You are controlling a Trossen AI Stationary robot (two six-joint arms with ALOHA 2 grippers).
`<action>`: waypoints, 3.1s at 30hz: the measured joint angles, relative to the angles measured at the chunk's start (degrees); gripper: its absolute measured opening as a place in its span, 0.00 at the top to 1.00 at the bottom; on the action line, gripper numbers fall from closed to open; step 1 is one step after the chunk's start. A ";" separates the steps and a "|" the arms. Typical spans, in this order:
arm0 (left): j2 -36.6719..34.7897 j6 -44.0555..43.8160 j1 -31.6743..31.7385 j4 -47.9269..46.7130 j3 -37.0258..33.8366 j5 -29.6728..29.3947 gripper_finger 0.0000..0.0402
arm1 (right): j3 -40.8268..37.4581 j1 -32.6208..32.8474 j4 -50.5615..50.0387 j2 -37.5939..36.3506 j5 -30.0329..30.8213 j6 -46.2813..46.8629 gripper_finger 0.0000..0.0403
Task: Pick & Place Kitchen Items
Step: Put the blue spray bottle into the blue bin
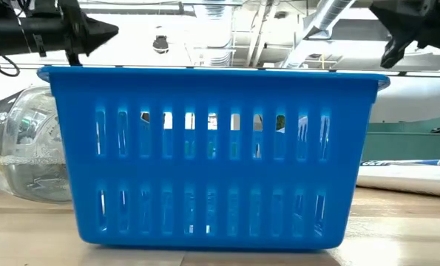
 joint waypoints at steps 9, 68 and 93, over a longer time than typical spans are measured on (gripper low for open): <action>0.81 6.40 -0.02 24.59 -0.02 5.80 0.89 | 0.26 0.11 4.11 -0.06 -8.72 -2.10 0.98; 8.64 15.08 -28.11 25.81 0.45 42.04 0.18 | 10.93 24.18 -14.65 0.44 0.33 -4.37 0.39; 8.63 15.06 -28.06 25.02 0.76 42.02 0.18 | 10.95 34.99 -27.12 0.40 6.45 1.44 0.26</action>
